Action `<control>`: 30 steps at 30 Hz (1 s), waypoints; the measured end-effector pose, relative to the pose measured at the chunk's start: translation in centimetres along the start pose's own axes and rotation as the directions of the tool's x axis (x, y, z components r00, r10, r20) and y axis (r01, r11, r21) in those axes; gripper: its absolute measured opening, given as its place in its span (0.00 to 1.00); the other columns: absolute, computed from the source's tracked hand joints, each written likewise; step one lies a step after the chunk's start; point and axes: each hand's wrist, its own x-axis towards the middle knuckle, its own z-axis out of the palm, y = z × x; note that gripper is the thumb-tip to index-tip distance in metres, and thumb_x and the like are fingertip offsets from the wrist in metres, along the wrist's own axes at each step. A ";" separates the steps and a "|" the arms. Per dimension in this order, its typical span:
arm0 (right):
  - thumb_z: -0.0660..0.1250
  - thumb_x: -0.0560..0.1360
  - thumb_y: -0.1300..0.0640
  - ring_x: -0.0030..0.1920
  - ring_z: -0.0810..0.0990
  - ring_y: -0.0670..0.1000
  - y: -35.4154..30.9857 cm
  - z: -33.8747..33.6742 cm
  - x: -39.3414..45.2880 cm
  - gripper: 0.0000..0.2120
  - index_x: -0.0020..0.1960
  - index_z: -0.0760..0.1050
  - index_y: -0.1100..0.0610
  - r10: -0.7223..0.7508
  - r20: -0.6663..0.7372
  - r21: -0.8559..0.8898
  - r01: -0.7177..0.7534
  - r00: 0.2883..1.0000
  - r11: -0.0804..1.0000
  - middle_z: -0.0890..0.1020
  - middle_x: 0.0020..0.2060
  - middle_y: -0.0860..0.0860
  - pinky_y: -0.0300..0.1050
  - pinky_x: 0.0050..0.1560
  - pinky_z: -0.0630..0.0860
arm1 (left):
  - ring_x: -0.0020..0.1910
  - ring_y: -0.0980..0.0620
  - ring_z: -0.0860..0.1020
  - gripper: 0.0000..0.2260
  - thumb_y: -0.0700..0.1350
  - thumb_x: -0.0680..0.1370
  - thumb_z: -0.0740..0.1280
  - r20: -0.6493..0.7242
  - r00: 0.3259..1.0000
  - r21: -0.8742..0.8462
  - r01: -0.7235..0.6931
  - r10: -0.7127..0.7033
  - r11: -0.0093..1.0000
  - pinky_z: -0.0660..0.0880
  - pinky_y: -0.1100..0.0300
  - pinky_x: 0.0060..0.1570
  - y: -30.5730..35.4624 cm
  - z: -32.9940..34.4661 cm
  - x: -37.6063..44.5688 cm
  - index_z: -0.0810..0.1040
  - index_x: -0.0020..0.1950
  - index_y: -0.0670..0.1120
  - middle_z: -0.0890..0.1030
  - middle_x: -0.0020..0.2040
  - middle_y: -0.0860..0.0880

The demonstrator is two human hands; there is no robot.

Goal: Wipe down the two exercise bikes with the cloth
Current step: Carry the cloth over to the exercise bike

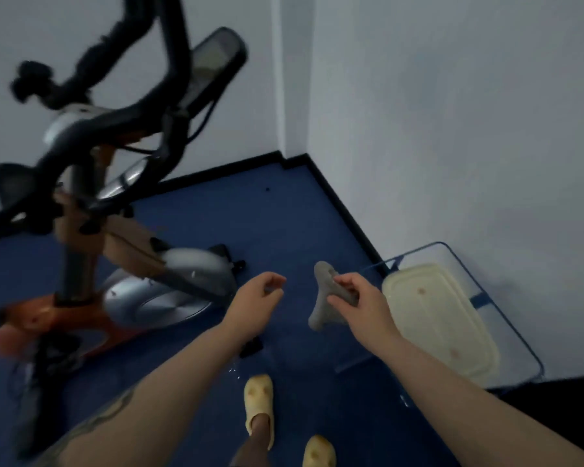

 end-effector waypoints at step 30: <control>0.70 0.75 0.55 0.48 0.79 0.44 -29.4 50.5 -24.3 0.06 0.50 0.76 0.46 -0.434 0.529 0.158 0.418 0.729 0.894 0.81 0.45 0.43 0.42 0.49 0.77 | 0.52 0.54 0.77 0.09 0.43 0.80 0.63 -0.662 0.609 -0.270 0.350 -0.437 0.897 0.71 0.61 0.48 -28.8 -38.6 -45.0 0.78 0.59 0.50 0.79 0.53 0.53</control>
